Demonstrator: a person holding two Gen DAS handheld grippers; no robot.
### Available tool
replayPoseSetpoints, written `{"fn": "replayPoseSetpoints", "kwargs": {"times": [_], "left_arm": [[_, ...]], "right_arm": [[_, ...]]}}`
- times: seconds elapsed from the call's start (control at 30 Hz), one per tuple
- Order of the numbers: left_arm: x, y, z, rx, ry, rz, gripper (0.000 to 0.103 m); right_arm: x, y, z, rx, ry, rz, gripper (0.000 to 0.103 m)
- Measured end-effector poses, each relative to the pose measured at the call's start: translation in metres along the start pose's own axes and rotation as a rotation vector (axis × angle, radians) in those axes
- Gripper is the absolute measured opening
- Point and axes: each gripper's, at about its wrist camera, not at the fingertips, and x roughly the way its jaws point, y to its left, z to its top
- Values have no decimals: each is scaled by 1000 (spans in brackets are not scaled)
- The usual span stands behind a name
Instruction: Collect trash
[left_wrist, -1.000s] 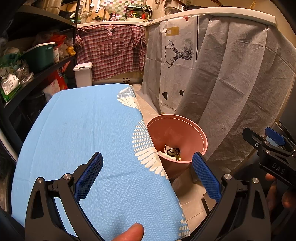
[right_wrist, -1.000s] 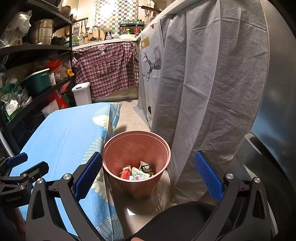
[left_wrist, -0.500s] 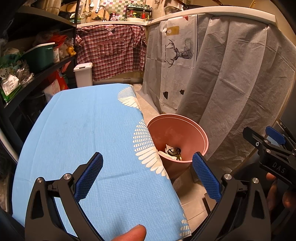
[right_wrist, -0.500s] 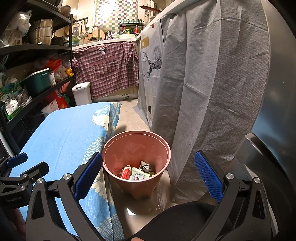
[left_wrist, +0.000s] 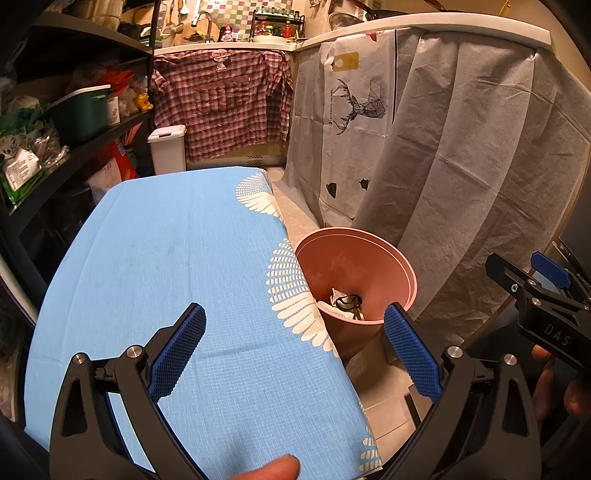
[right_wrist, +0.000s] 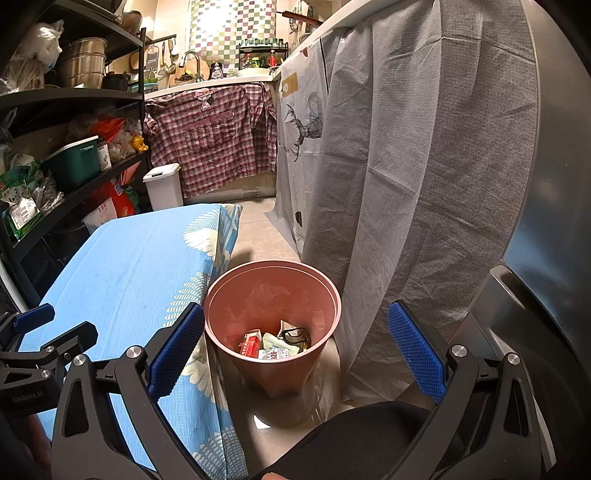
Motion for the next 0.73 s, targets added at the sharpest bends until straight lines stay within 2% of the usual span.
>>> {"fn": "replayPoseSetpoints", "kwargs": {"times": [0.73], "left_arm": [[-2,-2,1,11,-4,14,94]], "right_arm": [[3,-2,-2,-5,-2,-1,98]]}}
